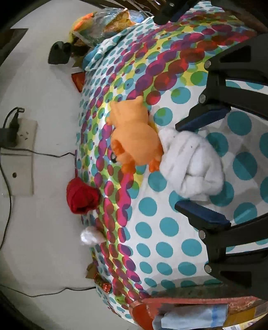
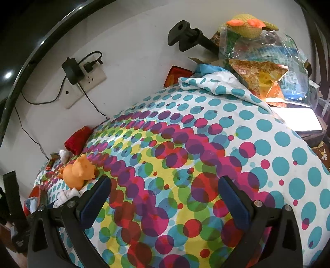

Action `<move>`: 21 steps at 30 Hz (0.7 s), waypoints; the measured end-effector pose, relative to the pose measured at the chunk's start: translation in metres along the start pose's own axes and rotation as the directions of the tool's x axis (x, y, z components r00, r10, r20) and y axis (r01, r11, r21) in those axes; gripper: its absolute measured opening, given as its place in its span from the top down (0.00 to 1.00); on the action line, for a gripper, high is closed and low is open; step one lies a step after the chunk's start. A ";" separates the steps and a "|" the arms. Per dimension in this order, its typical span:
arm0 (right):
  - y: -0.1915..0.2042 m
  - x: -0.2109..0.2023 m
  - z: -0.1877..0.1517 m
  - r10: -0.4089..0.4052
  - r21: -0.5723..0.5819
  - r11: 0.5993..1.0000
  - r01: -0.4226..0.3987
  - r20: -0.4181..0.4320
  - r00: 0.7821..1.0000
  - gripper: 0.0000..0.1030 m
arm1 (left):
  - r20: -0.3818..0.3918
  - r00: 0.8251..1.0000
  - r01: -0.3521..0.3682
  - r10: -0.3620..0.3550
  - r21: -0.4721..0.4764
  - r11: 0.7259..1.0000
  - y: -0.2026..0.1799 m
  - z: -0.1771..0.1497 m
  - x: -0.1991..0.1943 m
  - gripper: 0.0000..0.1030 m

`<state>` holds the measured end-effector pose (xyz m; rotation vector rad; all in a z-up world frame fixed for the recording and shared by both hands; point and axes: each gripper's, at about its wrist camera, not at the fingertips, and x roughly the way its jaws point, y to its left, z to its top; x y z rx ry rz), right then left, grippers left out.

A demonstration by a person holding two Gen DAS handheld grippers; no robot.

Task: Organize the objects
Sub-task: 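Reach the left gripper to the white sock on the cloth and grasp it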

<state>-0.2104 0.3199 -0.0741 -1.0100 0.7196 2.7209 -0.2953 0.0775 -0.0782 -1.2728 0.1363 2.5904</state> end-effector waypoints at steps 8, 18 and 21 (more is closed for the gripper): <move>0.000 0.000 0.000 0.001 -0.002 1.000 -0.001 -0.001 1.000 0.00 | 0.011 1.000 -0.012 0.011 0.066 0.998 -0.018 0.002 -0.008 0.68; -0.002 0.002 0.000 -0.003 -0.002 1.000 0.003 -0.007 1.000 0.00 | 0.126 0.989 -0.088 0.074 0.114 0.990 -0.043 0.002 -0.058 0.70; -0.003 0.004 -0.001 -0.007 0.000 1.000 0.007 -0.012 1.000 0.00 | 0.146 0.985 -0.107 0.090 0.113 0.988 -0.043 0.004 -0.071 0.70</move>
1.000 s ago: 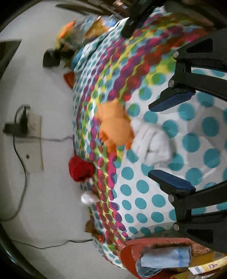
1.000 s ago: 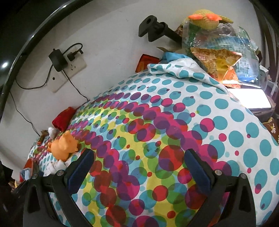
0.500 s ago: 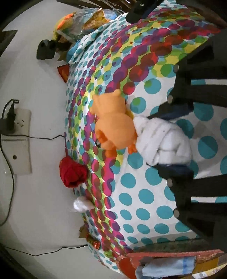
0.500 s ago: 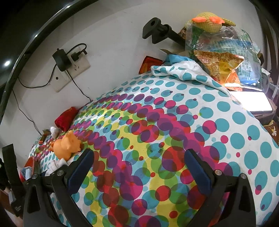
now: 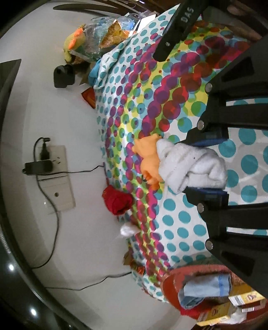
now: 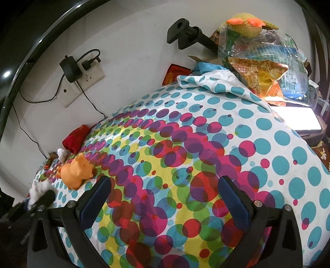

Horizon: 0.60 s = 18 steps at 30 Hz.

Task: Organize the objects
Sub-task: 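Carry the white sock into the red tray and release it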

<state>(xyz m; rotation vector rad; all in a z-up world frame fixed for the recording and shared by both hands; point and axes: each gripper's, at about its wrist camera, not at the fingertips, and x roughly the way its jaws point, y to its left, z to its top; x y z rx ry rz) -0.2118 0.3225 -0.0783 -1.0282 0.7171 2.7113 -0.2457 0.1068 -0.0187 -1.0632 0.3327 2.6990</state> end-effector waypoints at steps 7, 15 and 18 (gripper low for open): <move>-0.001 0.001 -0.001 -0.008 0.002 1.000 0.008 -0.010 1.000 0.00 | 0.026 0.999 -0.026 0.027 -0.033 0.999 0.026 0.002 -0.025 0.70; -0.001 0.002 -0.001 -0.010 0.002 1.000 0.010 -0.017 1.000 0.00 | 0.021 0.998 -0.065 0.066 -0.080 0.995 0.070 -0.008 -0.042 0.70; -0.001 0.002 -0.001 -0.012 0.002 1.000 0.012 -0.019 1.000 0.00 | 0.013 0.997 -0.079 0.081 -0.111 0.991 0.090 -0.015 -0.046 0.70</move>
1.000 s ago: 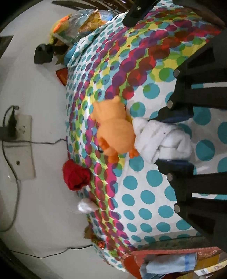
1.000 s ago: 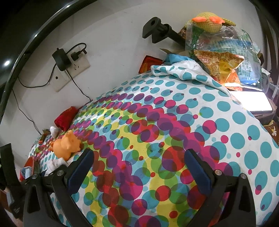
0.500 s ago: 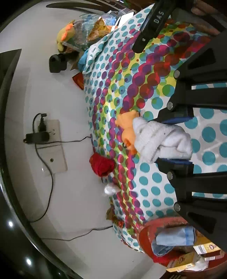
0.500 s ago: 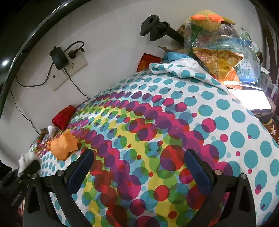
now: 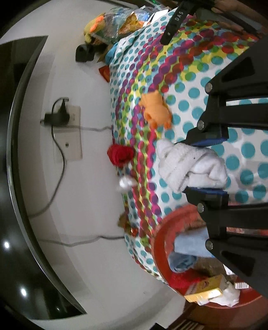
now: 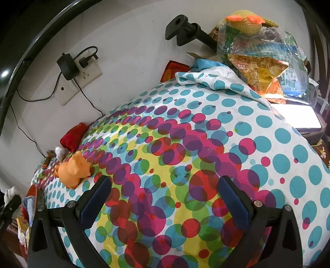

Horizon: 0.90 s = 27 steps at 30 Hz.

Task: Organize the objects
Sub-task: 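Carry the white sock into the red tray and release it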

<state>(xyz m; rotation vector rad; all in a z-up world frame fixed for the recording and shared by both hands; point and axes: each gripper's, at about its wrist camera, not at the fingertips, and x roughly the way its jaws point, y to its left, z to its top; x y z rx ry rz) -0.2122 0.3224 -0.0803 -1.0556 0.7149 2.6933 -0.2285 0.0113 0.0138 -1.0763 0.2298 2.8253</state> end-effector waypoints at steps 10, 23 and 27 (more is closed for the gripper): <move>0.001 0.001 -0.001 -0.004 -0.002 1.000 0.004 -0.005 1.000 0.00 | -0.035 0.997 -0.067 0.064 -0.089 0.994 0.072 -0.020 -0.004 0.70; 0.004 0.000 -0.001 -0.006 -0.004 1.000 0.006 -0.009 1.000 0.00 | -0.116 0.987 -0.140 0.113 -0.264 0.954 0.173 -0.036 0.000 0.70; 0.005 -0.001 -0.001 -0.005 -0.002 1.000 0.005 -0.008 1.000 0.00 | -0.141 0.982 -0.160 0.122 -0.296 0.942 0.190 -0.040 0.006 0.70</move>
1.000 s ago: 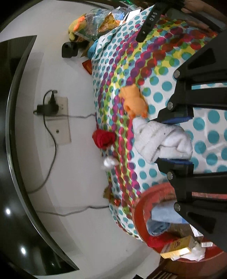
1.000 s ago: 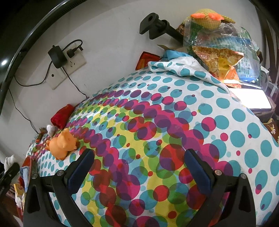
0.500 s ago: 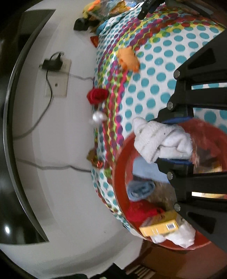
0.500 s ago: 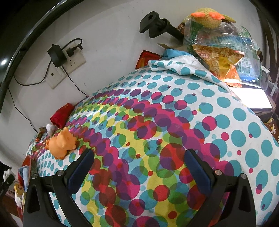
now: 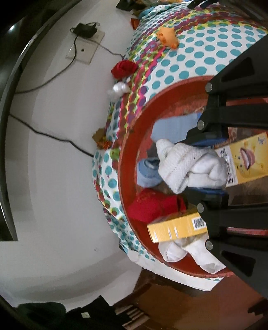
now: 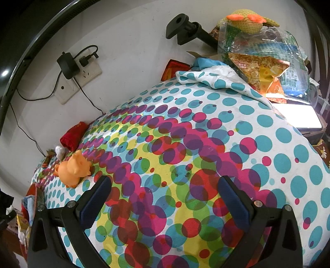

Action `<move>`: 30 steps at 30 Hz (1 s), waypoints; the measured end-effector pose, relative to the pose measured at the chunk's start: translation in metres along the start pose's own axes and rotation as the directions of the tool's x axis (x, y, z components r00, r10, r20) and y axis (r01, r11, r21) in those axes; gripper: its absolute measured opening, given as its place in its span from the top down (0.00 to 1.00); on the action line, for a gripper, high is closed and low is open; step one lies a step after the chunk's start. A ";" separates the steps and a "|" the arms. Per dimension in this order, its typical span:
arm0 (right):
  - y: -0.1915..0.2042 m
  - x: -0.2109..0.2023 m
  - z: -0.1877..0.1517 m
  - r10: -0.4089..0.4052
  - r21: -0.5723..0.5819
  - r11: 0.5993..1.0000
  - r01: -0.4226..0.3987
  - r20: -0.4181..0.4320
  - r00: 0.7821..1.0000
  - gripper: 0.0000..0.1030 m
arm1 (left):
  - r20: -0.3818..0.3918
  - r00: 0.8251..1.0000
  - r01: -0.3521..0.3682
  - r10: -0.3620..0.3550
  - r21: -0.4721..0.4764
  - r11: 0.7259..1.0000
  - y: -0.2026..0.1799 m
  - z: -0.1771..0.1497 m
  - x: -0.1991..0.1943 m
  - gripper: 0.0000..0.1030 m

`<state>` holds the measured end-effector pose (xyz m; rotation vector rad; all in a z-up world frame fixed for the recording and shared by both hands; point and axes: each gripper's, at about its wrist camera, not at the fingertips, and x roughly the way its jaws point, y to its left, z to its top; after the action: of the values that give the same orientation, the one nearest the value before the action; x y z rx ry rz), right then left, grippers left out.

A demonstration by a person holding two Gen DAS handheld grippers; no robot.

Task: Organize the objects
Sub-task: 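Carry the white sock into the red tray and release it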

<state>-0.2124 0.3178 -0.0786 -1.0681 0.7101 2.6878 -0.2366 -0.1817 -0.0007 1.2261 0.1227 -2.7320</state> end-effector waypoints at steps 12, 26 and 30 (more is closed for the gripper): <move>0.000 0.000 0.001 0.000 -0.002 1.000 0.000 0.000 1.000 0.00 | -0.037 0.999 -0.036 0.036 -0.002 0.999 0.008 -0.002 0.021 0.70; 0.001 0.000 0.001 0.000 -0.004 1.000 0.000 -0.003 1.000 0.00 | -0.105 0.992 -0.066 0.067 0.010 0.998 0.001 -0.006 0.053 0.69; 0.002 0.000 0.001 0.000 -0.004 1.000 0.000 -0.004 1.000 0.00 | -0.113 0.991 -0.068 0.069 0.008 0.998 0.001 -0.009 0.061 0.69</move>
<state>-0.2139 0.3170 -0.0773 -1.0745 0.7052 2.6895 -0.2695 -0.1875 -0.0522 1.3599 0.0850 -2.6063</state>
